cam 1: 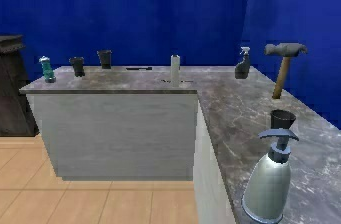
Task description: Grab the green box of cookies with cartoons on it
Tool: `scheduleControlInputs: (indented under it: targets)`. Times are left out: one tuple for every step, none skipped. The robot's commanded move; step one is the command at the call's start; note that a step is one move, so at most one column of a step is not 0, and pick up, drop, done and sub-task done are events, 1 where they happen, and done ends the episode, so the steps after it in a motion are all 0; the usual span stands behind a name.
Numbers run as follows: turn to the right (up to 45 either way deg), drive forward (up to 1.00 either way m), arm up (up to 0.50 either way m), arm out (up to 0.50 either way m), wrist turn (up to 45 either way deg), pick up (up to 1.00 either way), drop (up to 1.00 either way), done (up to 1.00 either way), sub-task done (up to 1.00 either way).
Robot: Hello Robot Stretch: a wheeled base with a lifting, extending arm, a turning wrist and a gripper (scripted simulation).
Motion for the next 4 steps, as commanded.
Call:
scheduleControlInputs:
  targets:
    - [0.0, 0.00, -0.16, 0.00, 0.0, 0.00, 0.00, 0.00, 0.00]
    - [0.0, 0.00, 0.00, 0.00, 0.0, 1.00, 0.00, 0.00, 0.00]
    - [0.0, 0.00, 0.10, 0.00, 0.0, 0.00, 0.00, 0.00, 0.00]
    - [0.0, 0.00, 0.00, 0.00, 0.0, 0.00, 0.00, 1.00, 0.00]
